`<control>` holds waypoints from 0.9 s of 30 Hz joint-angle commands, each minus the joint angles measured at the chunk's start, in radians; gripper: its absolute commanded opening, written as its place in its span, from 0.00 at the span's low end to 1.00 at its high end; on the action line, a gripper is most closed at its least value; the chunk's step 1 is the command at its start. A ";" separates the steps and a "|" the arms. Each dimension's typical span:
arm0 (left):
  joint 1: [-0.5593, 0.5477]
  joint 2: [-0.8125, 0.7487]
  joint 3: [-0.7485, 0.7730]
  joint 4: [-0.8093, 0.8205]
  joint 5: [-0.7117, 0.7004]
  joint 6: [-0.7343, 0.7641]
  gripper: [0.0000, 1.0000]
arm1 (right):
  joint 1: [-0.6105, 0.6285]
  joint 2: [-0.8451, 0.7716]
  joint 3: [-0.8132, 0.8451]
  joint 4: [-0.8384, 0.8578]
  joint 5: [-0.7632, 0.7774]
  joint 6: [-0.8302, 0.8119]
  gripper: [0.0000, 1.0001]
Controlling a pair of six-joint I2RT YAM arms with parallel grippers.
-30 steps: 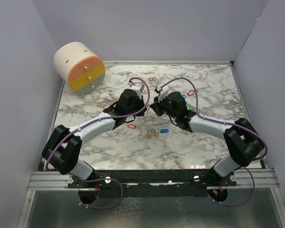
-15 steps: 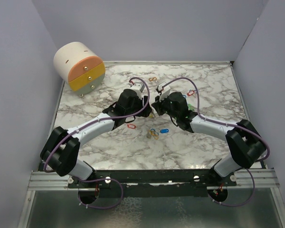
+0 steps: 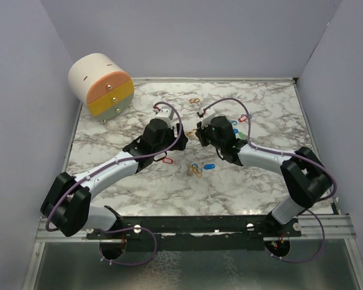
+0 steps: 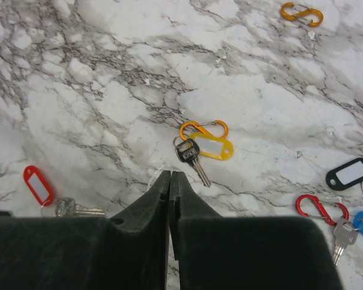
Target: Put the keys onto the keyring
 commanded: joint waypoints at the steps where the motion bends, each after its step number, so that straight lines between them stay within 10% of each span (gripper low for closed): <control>1: 0.003 -0.054 -0.043 0.052 -0.089 -0.035 0.78 | 0.003 0.097 0.089 -0.095 0.053 0.020 0.11; 6: 0.007 -0.068 -0.084 0.074 -0.124 -0.062 0.98 | 0.003 0.158 0.148 -0.163 0.089 0.061 0.51; 10: 0.010 -0.046 -0.084 0.071 -0.103 -0.068 0.99 | 0.003 0.153 0.169 -0.240 0.097 0.096 0.64; 27: 0.007 -0.006 -0.156 0.089 -0.056 -0.074 0.89 | 0.004 -0.064 -0.082 -0.322 -0.018 0.238 0.56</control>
